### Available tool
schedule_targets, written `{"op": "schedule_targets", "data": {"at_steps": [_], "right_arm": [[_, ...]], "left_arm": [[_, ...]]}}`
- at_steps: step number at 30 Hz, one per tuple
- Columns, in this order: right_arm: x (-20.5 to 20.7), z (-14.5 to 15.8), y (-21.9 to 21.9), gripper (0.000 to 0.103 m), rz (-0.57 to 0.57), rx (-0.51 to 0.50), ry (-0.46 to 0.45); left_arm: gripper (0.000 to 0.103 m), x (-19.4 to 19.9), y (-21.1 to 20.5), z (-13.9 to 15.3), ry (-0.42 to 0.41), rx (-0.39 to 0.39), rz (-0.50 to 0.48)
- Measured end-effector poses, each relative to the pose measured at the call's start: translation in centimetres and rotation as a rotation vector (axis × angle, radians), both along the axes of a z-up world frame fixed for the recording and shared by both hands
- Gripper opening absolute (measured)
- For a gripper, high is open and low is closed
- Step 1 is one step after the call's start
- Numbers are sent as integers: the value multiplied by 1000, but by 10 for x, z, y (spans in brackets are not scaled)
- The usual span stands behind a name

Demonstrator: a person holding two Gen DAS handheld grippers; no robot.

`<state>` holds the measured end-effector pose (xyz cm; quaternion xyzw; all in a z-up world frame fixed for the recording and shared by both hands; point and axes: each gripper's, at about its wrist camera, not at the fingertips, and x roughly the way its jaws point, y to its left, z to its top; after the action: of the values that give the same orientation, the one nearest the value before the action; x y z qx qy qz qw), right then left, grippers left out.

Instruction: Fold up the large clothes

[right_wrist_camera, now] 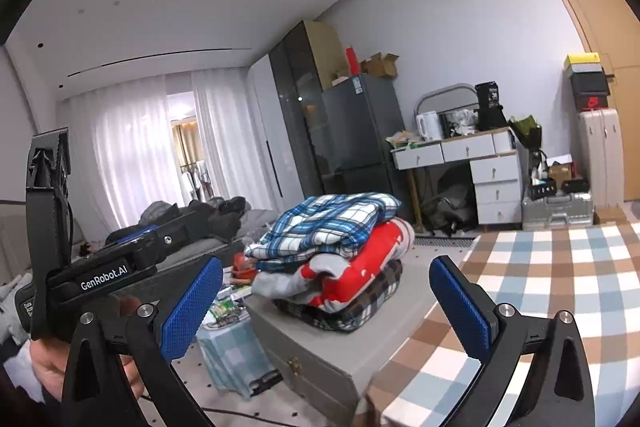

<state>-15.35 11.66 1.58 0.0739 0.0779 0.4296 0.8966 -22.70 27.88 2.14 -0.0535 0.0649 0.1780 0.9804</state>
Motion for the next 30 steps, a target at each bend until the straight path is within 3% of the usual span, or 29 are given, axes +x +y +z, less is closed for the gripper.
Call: {"op": "schedule_targets", "data": {"at_steps": [30], "right_arm": [[1, -3, 0, 103, 15, 10, 21]], "left_arm": [[102, -3, -7, -6, 5, 3, -3]]}}
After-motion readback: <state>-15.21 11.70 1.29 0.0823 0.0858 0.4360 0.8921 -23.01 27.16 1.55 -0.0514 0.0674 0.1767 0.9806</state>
